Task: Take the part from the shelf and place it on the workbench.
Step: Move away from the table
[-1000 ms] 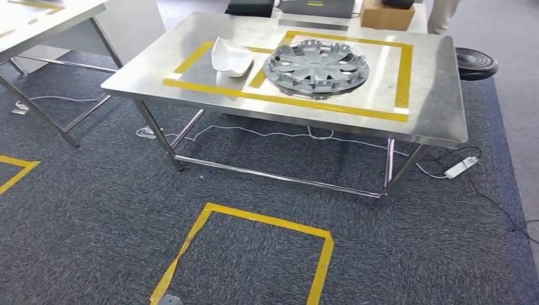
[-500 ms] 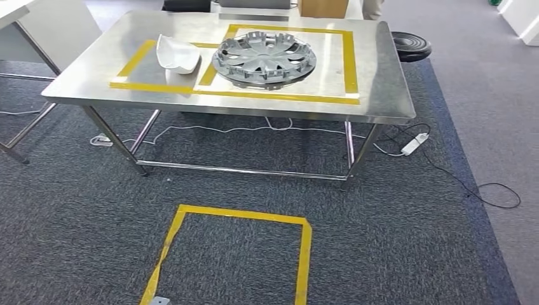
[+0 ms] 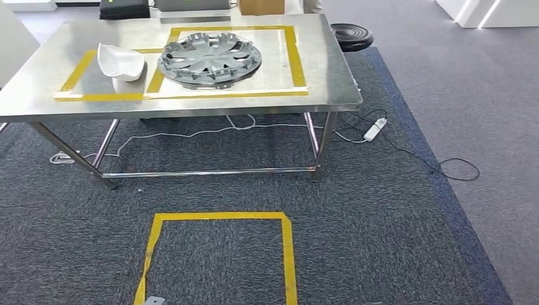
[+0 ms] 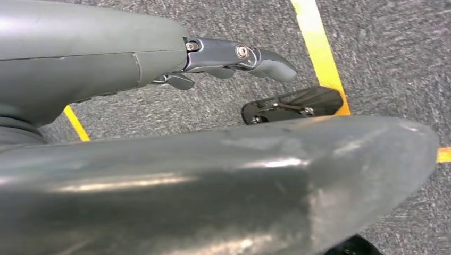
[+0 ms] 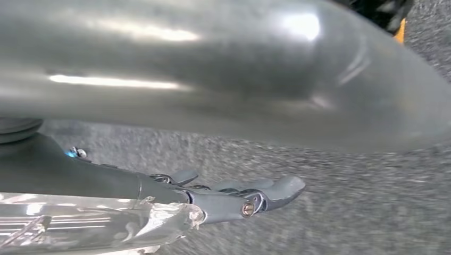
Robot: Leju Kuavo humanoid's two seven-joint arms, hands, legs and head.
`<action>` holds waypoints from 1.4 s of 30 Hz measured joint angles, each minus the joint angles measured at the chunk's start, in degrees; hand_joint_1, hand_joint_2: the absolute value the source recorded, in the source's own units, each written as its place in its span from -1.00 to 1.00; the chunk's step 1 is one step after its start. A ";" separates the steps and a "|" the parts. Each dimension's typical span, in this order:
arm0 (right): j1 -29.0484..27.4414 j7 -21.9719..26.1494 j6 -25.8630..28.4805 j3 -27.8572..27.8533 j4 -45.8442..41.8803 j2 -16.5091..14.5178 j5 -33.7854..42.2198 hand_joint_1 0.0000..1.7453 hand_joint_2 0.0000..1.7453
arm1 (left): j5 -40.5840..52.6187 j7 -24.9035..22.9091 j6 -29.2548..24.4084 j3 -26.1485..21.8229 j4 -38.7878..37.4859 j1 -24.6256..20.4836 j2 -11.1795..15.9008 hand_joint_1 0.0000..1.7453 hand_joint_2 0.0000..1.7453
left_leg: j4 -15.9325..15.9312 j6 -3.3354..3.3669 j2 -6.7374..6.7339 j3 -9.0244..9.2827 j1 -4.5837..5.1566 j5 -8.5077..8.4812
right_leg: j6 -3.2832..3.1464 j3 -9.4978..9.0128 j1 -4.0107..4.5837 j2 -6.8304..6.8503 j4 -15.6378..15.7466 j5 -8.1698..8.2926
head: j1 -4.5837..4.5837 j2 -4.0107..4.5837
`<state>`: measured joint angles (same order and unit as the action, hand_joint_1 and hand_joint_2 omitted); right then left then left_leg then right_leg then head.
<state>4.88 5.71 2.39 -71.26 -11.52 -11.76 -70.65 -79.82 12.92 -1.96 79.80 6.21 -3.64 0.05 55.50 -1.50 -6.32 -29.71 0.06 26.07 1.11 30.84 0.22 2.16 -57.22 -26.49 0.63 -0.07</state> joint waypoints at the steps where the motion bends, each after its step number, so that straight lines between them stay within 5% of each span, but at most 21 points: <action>1: -0.06 0.22 0.37 -0.46 0.00 -0.05 1.22 -1.00 -1.00 | -0.03 0.04 -0.13 0.00 0.00 -0.08 -0.05 -1.00 -1.00 | 0.75 -0.33 0.78 -0.28 -0.09 0.75 | -0.39 0.03 -0.13 -0.59 0.10 0.22 | 0.05 0.00; 5: 0.12 1.12 1.26 -2.56 0.00 -0.22 4.25 -1.00 -1.00 | -0.08 0.10 -0.29 -0.02 0.00 0.16 -0.20 -1.00 -1.00 | 13.58 -1.10 5.49 -6.16 -0.32 7.70 | -1.29 0.48 -0.55 -3.31 0.28 0.90 | 0.30 0.00; 7: -0.02 1.22 1.26 -3.23 0.00 -0.25 4.65 -1.00 -1.00 | -0.10 0.10 -0.30 -0.01 0.00 0.37 -0.22 -1.00 -1.00 | 16.53 -1.10 5.88 -7.76 -0.35 7.62 | -1.21 0.64 -0.58 -4.96 0.25 1.05 | 0.29 0.00; 9: -0.02 1.94 0.90 -4.13 0.00 -0.30 6.64 -1.00 -1.00 | -0.37 0.10 -0.43 -0.03 0.00 0.38 -0.21 -1.00 -1.00 | 11.28 -1.03 6.75 -5.47 -0.53 3.56 | -0.92 0.65 -0.72 -6.69 0.15 1.15 | 0.29 0.00; 11: 0.26 3.27 0.46 -5.88 -0.01 -0.34 10.07 -1.00 -1.00 | -0.94 0.10 -0.59 -0.20 0.00 0.33 -0.27 -1.00 -1.00 | 3.91 -0.96 9.59 -2.20 -1.00 0.47 | -0.36 1.00 -0.71 -8.27 -0.27 1.13 | 0.33 0.00; 13: 0.42 4.39 0.13 -7.79 -0.03 -0.22 12.30 -1.00 -1.00 | -1.32 -0.04 -0.67 -0.40 0.00 0.36 -0.48 -1.00 -1.00 | 0.88 -0.62 11.28 -1.00 -1.23 0.21 | 0.38 1.78 -0.74 -9.56 -0.57 1.28 | 0.35 0.00; 15: 0.12 5.04 -0.52 -9.12 -0.11 0.27 13.03 -1.00 -1.00 | -1.37 -0.37 -0.95 -0.46 0.00 0.41 -0.68 -1.00 -1.00 | 0.76 0.13 10.15 -1.04 -1.20 0.28 | 1.08 2.48 -0.97 -10.39 -0.54 1.48 | 0.35 0.00; 17: -0.18 4.81 -1.34 -9.97 -0.19 0.78 12.94 -1.00 -1.00 | -1.27 -0.80 -1.33 -0.47 -0.01 0.31 -0.75 -1.00 -1.00 | 0.64 0.93 8.73 -1.01 -1.24 0.18 | 1.64 3.62 -0.82 -7.97 -2.52 0.16 | -0.05 0.00; 19: -0.07 3.48 -1.91 -10.29 -0.21 0.93 11.60 -1.00 -1.00 | -1.03 -1.14 -1.61 -0.48 -0.02 0.31 -0.83 -1.00 -1.00 | 0.59 1.44 7.11 -0.98 -1.05 0.22 | 2.02 6.77 -0.63 -4.12 -9.18 -3.46 | -0.57 0.00; 21: -0.01 1.47 -2.13 -9.90 -0.20 0.86 8.58 -1.00 -1.00 | -0.60 -1.25 -1.80 -0.48 -0.02 0.47 -0.89 -1.00 -1.00 | 0.61 1.66 5.19 -0.95 -0.77 0.31 | 2.17 10.21 -0.70 -2.73 -16.32 -6.32 | -0.67 0.00; 22: -0.12 0.50 -2.10 -9.37 -0.19 0.76 6.52 -1.00 -1.00 | -0.33 -1.25 -1.84 -0.46 -0.02 0.47 -0.89 -1.00 -1.00 | 0.62 1.69 4.31 -0.92 -0.68 0.36 | 2.14 10.65 -0.72 -2.53 -17.39 -6.26 | -0.68 0.00; 24: -0.44 -0.85 -1.62 -7.63 -0.16 0.42 1.91 -1.00 -1.00 | 0.17 -1.28 -1.77 -0.39 -0.01 0.25 -0.93 -1.00 -1.00 | 0.63 1.57 2.86 -0.70 -0.59 0.50 | 1.87 7.96 -0.67 -1.88 -12.72 -3.24 | -0.70 0.00; 26: -0.46 -0.70 -0.76 -4.90 -0.14 -0.04 -2.60 -1.00 -1.00 | 0.48 -1.56 -1.66 -0.29 0.00 -0.02 -1.01 -1.00 -1.00 | 0.69 1.14 1.60 -0.33 -0.36 0.80 | 1.37 3.52 -0.36 0.72 -4.78 -0.26 | -0.69 0.00; 28: -0.31 0.66 0.10 -1.81 -0.08 -0.46 -6.10 -1.00 -1.00 | 0.63 -2.07 -1.52 -0.23 0.00 -0.23 -1.06 -1.00 -1.00 | 0.74 0.55 0.48 -0.04 -0.07 1.00 | 0.81 1.75 0.02 2.08 -1.29 0.57 | -0.65 0.00; 30: -0.30 2.18 0.75 0.84 -0.01 -0.68 -7.99 -1.00 -1.00 | 0.66 -2.45 -1.30 -0.18 0.00 -0.40 -1.07 -1.00 -1.00 | 0.62 -0.09 -0.42 0.17 -0.08 1.06 | 0.15 2.09 0.12 0.70 -1.20 0.79 | -0.66 0.00; 32: -0.37 3.11 1.14 2.86 0.03 -0.80 -8.76 -1.00 -1.00 | 0.68 -2.62 -1.13 -0.13 0.00 -0.55 -1.04 -1.00 -1.00 | 1.92 -0.75 1.49 -0.23 -0.33 2.39 | -0.57 2.08 -0.12 -0.63 -0.79 1.18 | -0.49 0.00; 34: -0.24 3.73 1.25 4.18 0.05 -0.86 -8.98 -1.00 -1.00 | 0.69 -2.75 -1.03 -0.03 0.00 -0.54 -1.01 -1.00 -1.00 | 7.52 -1.11 4.70 -2.65 -0.51 5.87 | -1.10 2.12 -0.37 -2.00 -0.50 1.57 | -0.22 0.00; 36: -0.12 4.22 1.17 5.15 0.09 -0.87 -8.88 -1.00 -1.00 | 0.69 -2.90 -0.95 0.13 0.00 -0.31 -0.99 -1.00 -1.00 | 14.55 -1.21 5.74 -6.05 -0.52 8.79 | -1.29 2.32 -0.38 -3.64 -0.50 1.75 | -0.17 0.00; 37: -0.18 4.35 1.10 5.48 0.11 -0.87 -8.71 -1.00 -1.00 | 0.69 -2.93 -0.92 0.20 0.00 -0.19 -0.98 -1.00 -1.00 | 16.22 -1.23 5.87 -7.00 -0.52 8.83 | -1.27 2.34 -0.39 -4.52 -0.52 1.79 | -0.17 0.00; 39: -0.37 4.38 0.91 5.87 0.16 -0.87 -8.05 -1.00 -1.00 | 0.67 -2.76 -0.85 0.28 0.00 -0.17 -0.91 -1.00 -1.00 | 13.60 -1.17 6.20 -6.20 -0.59 5.72 | -1.06 2.32 -0.47 -6.35 -0.56 1.91 | -0.18 0.00; 42: -0.35 4.37 0.63 5.97 0.17 -0.87 -6.40 -1.00 -1.00 | 0.35 -2.27 -0.62 0.32 0.00 -0.29 -0.78 -1.00 -1.00 | 3.21 -0.95 9.73 -1.78 -1.07 0.64 | -0.27 2.74 -0.53 -8.78 -0.98 2.05 | -0.18 0.00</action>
<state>4.53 10.08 3.02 -65.29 -11.34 -12.63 -77.06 -79.47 10.65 -2.58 80.12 6.21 -3.93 -0.73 58.70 -2.46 3.41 -31.49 -1.01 26.71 0.85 33.58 -0.31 -6.63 -58.20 -24.44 0.45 -0.07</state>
